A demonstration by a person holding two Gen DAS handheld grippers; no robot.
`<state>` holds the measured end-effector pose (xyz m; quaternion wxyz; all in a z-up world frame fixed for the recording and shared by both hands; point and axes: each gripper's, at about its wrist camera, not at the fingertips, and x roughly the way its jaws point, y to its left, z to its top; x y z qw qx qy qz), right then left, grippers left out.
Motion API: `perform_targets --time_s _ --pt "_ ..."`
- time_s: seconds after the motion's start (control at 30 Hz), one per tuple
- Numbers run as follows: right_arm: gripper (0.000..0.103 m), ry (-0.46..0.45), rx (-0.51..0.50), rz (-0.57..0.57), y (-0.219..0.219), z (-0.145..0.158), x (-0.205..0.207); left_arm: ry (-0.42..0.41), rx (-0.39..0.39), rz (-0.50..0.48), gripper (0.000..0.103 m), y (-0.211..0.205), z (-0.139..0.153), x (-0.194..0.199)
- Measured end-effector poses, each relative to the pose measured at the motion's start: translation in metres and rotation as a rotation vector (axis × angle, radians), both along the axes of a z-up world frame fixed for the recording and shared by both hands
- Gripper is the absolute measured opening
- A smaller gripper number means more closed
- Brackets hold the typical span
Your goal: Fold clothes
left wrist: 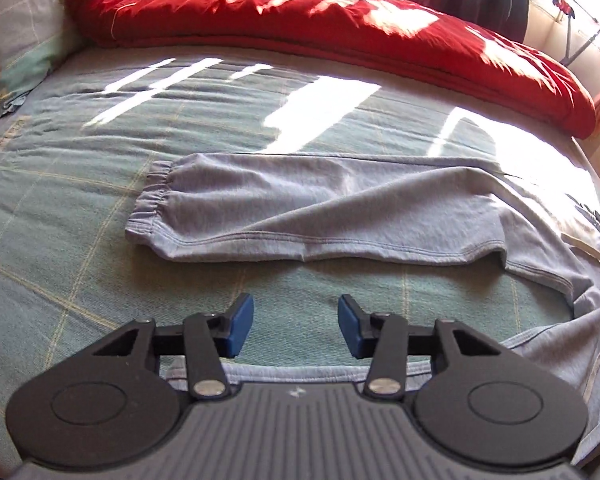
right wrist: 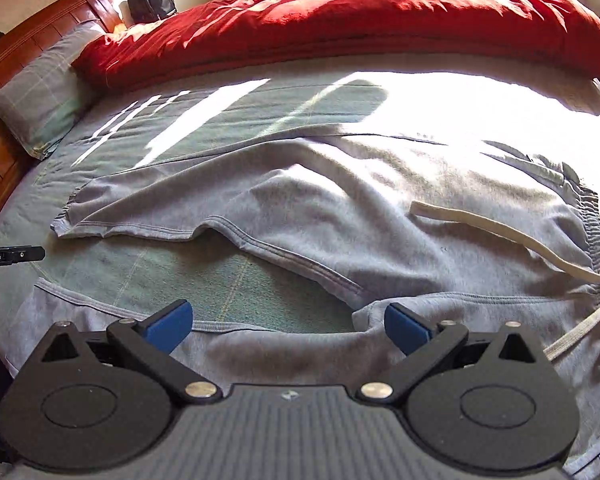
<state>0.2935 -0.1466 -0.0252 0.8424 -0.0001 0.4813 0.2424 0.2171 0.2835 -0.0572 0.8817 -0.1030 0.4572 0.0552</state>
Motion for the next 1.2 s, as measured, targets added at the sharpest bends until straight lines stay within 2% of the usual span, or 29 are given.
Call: perform_targets --time_s 0.2,0.33,0.43,0.6,0.7,0.9,1.0,1.2 --pt "0.103 -0.034 -0.031 0.086 0.057 -0.004 0.006 -0.039 0.012 0.105 0.045 0.083 -0.003 0.041" --pt "0.103 -0.027 -0.023 0.091 0.08 -0.008 0.015 -0.042 0.019 0.141 0.044 0.125 -0.024 0.074" --pt "0.103 -0.022 -0.017 0.095 0.096 -0.012 0.022 -0.033 0.006 0.128 0.044 0.142 -0.048 0.094" --pt "0.103 -0.019 -0.015 0.088 0.109 -0.017 0.031 -0.044 -0.035 0.09 0.045 0.157 -0.081 0.111" --pt "0.103 -0.017 -0.019 0.082 0.115 -0.02 0.033 -0.057 -0.093 0.085 0.045 0.166 -0.094 0.116" --pt "0.103 -0.014 -0.027 0.069 0.126 -0.026 0.039 -0.081 -0.14 0.033 0.048 0.174 -0.106 0.134" --pt "0.103 -0.012 -0.031 0.062 0.131 -0.029 0.042 -0.077 -0.132 0.006 0.052 0.168 -0.108 0.14" --pt "0.103 -0.012 -0.04 0.05 0.14 -0.034 0.046 -0.075 -0.139 -0.095 0.052 0.155 -0.107 0.124"
